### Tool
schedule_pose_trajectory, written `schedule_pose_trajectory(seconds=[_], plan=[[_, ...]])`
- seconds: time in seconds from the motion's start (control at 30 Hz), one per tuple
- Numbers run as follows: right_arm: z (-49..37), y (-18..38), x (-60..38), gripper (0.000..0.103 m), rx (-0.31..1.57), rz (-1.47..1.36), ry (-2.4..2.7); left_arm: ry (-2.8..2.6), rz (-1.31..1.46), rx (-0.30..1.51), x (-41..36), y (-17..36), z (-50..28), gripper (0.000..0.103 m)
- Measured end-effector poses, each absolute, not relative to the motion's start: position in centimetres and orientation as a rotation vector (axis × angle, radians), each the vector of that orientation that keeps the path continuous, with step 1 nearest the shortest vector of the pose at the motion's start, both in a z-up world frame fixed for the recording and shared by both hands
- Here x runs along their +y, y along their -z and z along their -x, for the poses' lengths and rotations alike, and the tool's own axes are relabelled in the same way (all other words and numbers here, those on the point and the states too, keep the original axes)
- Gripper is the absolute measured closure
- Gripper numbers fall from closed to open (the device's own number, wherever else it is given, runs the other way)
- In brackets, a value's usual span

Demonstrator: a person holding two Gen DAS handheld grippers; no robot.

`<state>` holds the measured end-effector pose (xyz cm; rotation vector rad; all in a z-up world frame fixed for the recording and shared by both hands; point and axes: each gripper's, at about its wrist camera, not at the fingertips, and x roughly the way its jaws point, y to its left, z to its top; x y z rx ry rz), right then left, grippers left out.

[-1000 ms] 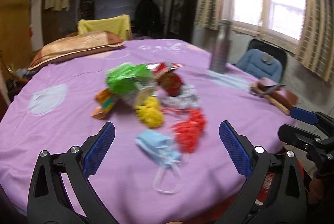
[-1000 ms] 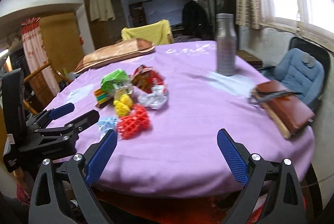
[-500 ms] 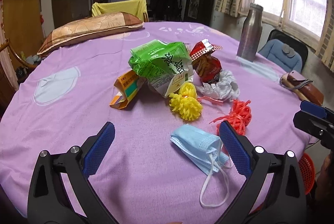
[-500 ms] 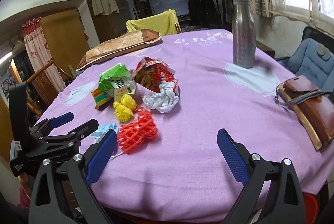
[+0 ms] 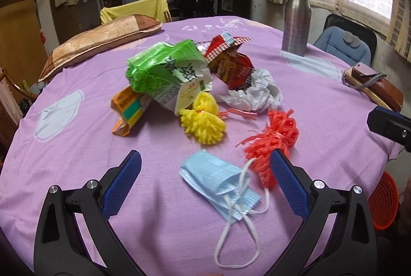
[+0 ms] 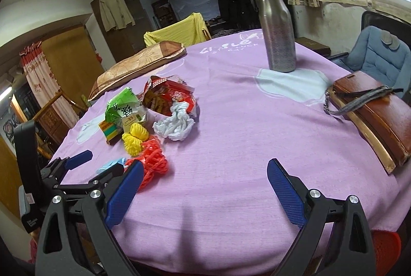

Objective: Collect trash
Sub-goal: 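Grasp the blue face mask with the left gripper while the right grasps the orange netting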

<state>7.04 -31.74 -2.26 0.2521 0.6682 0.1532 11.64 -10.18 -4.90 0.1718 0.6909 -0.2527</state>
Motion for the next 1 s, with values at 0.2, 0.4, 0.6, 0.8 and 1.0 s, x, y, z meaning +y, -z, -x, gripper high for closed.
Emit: schedule_pose_trajectory(seconds=[0.2, 0.4, 0.6, 0.8, 1.0], plan=[[-6.6, 2.3, -32.5, 0.008, 0.662, -0.271, -0.141, 0.264, -0.195, 0.706, -10.9, 5.4, -11.7, 0.007], [-6.6, 2.5, -32.8, 0.008, 0.668, -0.292, -0.143, 0.246, -0.158, 0.776, -9.0, 6.0, -12.9, 0.007], [-7.2, 3.2, -32.0, 0.008, 0.691, -0.311, -0.185, 0.227, -0.085, 0.788, -5.8, 5.5, -13.1, 0.007], [-8.8, 3.9, -28.5, 0.008, 0.74, -0.292, -0.288, 0.216, -0.069, 0.79, -4.4, 5.4, -12.5, 0.007], [-10.8, 4.3, -25.4, 0.008, 0.777, -0.262, -0.337, 0.204, -0.013, 0.806, -2.1, 5.7, -11.9, 0.007]])
